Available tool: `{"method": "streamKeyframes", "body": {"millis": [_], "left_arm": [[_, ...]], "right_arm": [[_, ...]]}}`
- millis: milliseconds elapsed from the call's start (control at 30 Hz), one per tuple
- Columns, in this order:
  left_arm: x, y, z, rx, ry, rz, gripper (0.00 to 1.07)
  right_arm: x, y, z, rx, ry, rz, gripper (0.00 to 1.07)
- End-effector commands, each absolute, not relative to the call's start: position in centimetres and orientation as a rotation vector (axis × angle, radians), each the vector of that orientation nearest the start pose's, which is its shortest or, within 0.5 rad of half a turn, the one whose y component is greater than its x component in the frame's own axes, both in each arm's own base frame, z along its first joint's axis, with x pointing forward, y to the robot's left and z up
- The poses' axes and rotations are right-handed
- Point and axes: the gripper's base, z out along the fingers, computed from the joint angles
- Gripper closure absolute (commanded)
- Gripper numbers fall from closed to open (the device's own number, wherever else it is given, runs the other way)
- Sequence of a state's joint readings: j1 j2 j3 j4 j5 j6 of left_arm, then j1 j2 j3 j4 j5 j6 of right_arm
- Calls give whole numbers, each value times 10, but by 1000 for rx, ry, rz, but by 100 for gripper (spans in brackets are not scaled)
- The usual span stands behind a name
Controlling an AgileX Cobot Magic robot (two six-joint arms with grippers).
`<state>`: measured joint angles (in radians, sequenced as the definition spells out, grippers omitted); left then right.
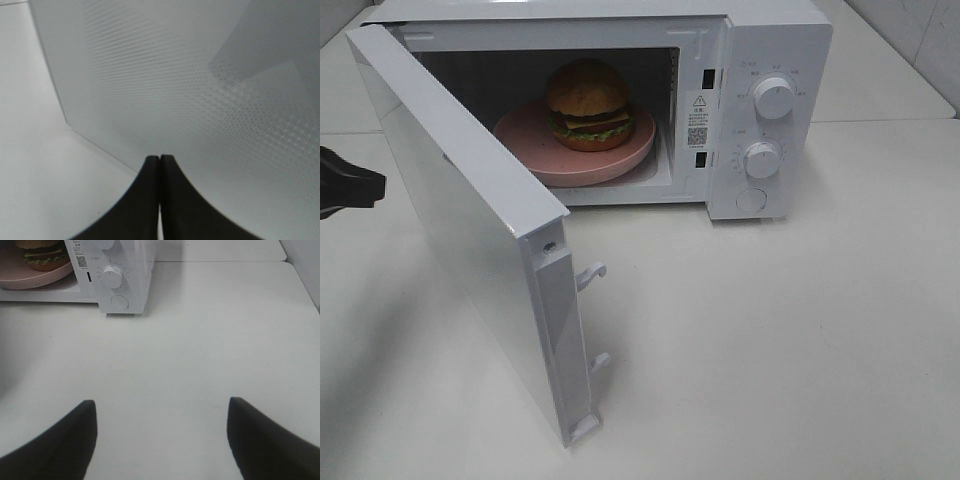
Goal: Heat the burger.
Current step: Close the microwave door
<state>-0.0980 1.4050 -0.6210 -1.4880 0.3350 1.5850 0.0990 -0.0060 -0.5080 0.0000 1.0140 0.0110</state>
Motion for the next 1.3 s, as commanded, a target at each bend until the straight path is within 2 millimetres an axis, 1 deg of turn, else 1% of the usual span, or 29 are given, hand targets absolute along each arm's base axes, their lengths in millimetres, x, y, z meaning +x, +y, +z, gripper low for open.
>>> {"method": "streamKeyframes", "body": {"millis": [33,67,100,133,167,200,233,267,300,333,367,433,467,500,533,600,633,667,733,767,833,933,1033,1133,1167,1200,1233,1300], "left_arm": [[270,-76,203,443,2249,-320,107],[270,-76,203,443,2249,-320,107],[276,-86,201,479,2250,-339,107],[278,-90,199,493,2254,-348,107],[278,-90,199,493,2254,-348,107],[285,-101,196,519,2256,-364,107],[285,-101,196,519,2256,-364,107],[291,-110,194,544,2255,-377,107],[294,-115,194,557,2250,-383,107],[294,-115,194,557,2250,-383,107],[301,-125,193,583,2243,-395,107],[303,-128,193,592,2240,-399,107],[309,-137,191,612,2234,-408,107],[309,-137,191,612,2234,-408,107],[315,-146,191,633,2222,-418,107],[318,-149,191,640,2218,-421,107],[323,-159,193,657,2201,-429,107],[323,-159,193,657,2201,-429,107],[332,-172,193,679,2181,-439,107],[332,-172,193,679,2181,-439,107],[343,-189,195,695,2149,-419,107],[345,-194,196,698,2139,-413,107],[356,-216,196,714,2105,-392,107],[359,-221,197,720,2096,-395,107],[363,-231,199,730,2073,-405,107],[365,-236,199,736,2065,-410,107],[365,-236,199,736,2065,-410,107],[371,-248,200,748,2043,-419,107]], "right_arm": [[-7,-1,284,-94,1952,63,37],[-7,-1,284,-94,1952,63,37],[-7,-1,284,-94,1952,63,37],[-7,-1,284,-94,1952,63,37],[-7,-1,284,-94,1952,63,37],[-7,-1,284,-94,1952,63,37],[-7,-1,284,-94,1952,63,37],[-7,-1,284,-94,1952,63,37],[-7,-1,284,-94,1952,63,37],[-7,-1,284,-94,1952,63,37],[-7,-1,284,-94,1952,63,37],[-7,-1,284,-94,1952,63,37],[-7,-1,284,-94,1952,63,37],[-7,-1,284,-94,1952,63,37],[-7,-1,284,-94,1952,63,37],[-7,-1,284,-94,1952,63,37],[-7,-1,284,-94,1952,63,37],[-7,-1,284,-94,1952,63,37],[-7,-1,284,-94,1952,63,37],[-7,-1,284,-94,1952,63,37],[-7,-1,284,-94,1952,63,37],[-7,-1,284,-94,1952,63,37],[-7,-1,284,-94,1952,63,37],[-7,-1,284,-94,1952,63,37],[-7,-1,284,-94,1952,63,37],[-7,-1,284,-94,1952,63,37],[-7,-1,284,-94,1952,63,37],[-7,-1,284,-94,1952,63,37]]}}
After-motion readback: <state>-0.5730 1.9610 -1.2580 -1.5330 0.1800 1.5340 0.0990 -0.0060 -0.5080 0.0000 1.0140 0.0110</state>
